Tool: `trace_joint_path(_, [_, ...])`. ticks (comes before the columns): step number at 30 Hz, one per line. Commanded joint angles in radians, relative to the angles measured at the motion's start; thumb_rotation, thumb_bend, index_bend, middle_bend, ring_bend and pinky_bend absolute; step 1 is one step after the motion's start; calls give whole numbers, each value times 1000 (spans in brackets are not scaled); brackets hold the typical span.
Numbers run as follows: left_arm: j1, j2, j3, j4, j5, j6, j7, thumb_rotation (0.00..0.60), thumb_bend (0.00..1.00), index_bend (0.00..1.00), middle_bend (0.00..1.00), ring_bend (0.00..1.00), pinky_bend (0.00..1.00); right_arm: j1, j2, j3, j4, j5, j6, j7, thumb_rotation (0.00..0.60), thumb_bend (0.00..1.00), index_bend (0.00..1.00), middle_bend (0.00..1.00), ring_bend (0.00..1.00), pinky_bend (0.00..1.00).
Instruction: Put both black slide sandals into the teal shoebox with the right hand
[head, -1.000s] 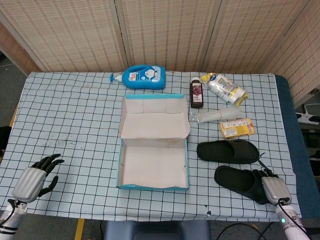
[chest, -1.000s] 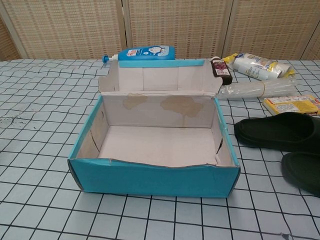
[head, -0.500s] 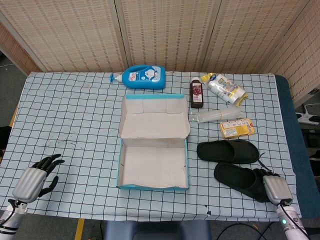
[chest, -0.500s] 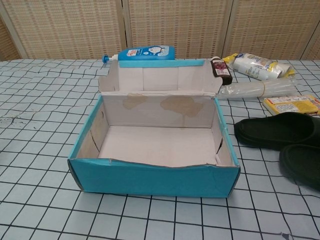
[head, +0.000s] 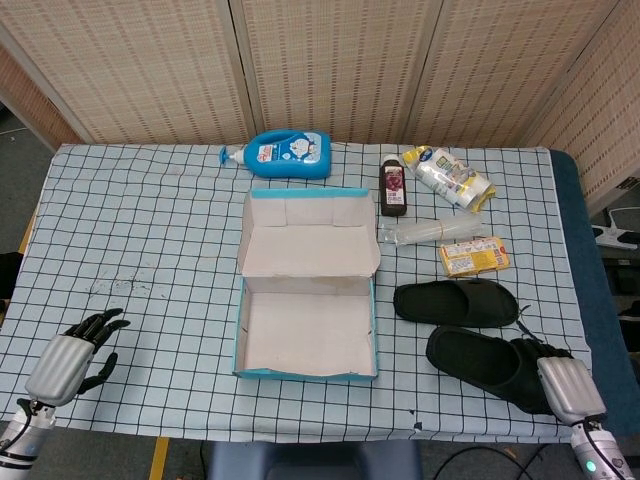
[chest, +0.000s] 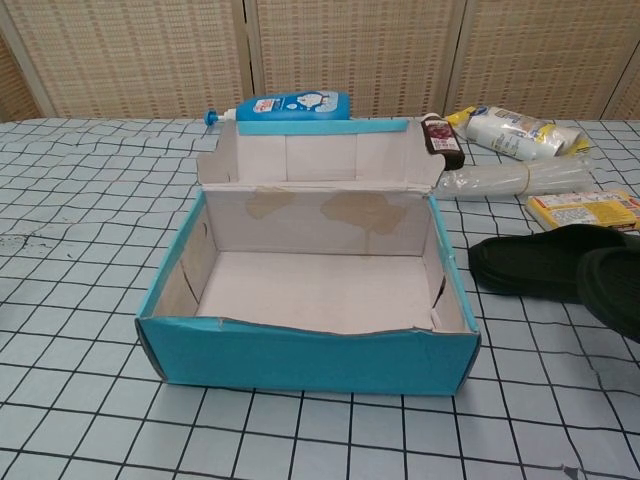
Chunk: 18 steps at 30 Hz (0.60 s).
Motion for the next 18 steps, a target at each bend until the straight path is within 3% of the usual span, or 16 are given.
trace_joint_path(1, [-1, 0, 0, 0, 0, -2, 2, 600, 501, 235, 126, 193, 396, -21, 56, -10, -66, -79, 68, 30, 600, 74, 544, 481, 378, 534])
trace_joint_path(8, [-1, -1, 0, 1, -5, -7, 4, 600, 502, 235, 125, 193, 396, 18, 103, 4, -150, -164, 61, 38, 600, 74, 545, 481, 378, 534])
trace_joint_path(12, [-1, -1, -1, 0, -5, -5, 7, 600, 501, 235, 125, 193, 396, 93, 82, 40, -193, -191, -17, -5, 600, 74, 544, 481, 378, 534])
trace_joint_path(18, [2, 0, -4, 3, -6, 3, 9, 600, 501, 234, 125, 193, 396, 209, -5, 109, -244, -126, -160, -131, 600, 74, 544, 481, 378, 534])
